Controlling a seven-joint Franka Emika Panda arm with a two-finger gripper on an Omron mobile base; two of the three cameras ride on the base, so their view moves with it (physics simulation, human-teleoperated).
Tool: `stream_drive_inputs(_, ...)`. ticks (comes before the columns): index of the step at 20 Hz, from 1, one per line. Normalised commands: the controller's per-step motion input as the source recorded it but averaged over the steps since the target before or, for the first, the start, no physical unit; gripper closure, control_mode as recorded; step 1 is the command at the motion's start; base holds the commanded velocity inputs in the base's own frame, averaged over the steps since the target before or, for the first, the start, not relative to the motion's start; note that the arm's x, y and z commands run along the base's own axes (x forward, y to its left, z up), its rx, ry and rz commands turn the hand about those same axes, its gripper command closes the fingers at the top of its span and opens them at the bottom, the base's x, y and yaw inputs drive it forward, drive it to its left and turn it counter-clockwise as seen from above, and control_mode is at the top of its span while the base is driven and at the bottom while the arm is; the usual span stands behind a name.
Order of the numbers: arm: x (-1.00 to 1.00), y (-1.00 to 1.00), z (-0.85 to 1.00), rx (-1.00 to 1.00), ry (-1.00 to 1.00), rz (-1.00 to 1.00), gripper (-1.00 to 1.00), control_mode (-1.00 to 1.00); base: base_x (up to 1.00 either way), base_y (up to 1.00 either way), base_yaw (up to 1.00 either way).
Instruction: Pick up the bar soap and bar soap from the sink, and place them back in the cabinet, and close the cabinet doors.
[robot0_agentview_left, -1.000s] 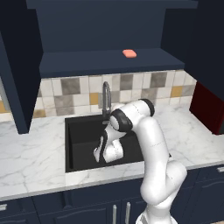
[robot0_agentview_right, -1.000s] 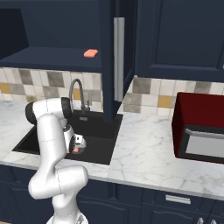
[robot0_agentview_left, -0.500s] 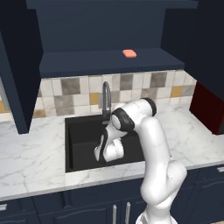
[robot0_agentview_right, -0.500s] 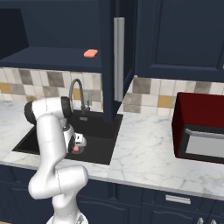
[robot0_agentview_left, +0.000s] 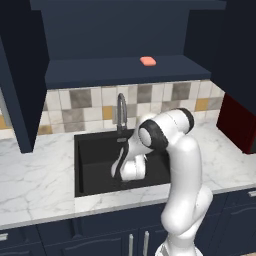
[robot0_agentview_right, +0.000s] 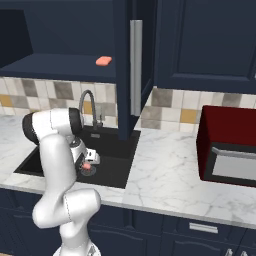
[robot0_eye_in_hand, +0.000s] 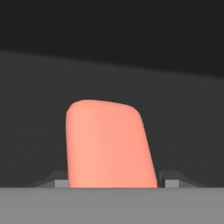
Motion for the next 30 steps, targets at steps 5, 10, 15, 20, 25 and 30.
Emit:
stream_drive_inputs(5, -0.42, -0.13, 0.53, 0.0, 0.0, -0.03, 1.0, -1.0, 0.0, 0.0, 0.0)
stream_drive_inputs(10, -0.35, -0.14, 0.73, 0.0, 0.0, -0.06, 1.0, -1.0, 0.0, 0.0, 0.0)
stream_drive_inputs(15, -0.24, -0.1, 0.81, 0.0, 0.0, -0.07, 1.0, -1.0, 0.0, 0.0, 0.0)
stream_drive_inputs(20, -0.13, -0.06, 0.96, 0.0, 0.0, -0.07, 1.0, -1.0, 0.0, 0.0, 0.0)
stream_drive_inputs(25, -0.12, -0.05, 0.99, 0.0, 0.0, -0.06, 1.0, -1.0, 0.0, 0.0, 0.0)
stream_drive_inputs(30, -0.16, -0.07, 1.0, 0.0, 0.01, -0.05, 1.0, -1.0, 0.0, 0.0, 0.0)
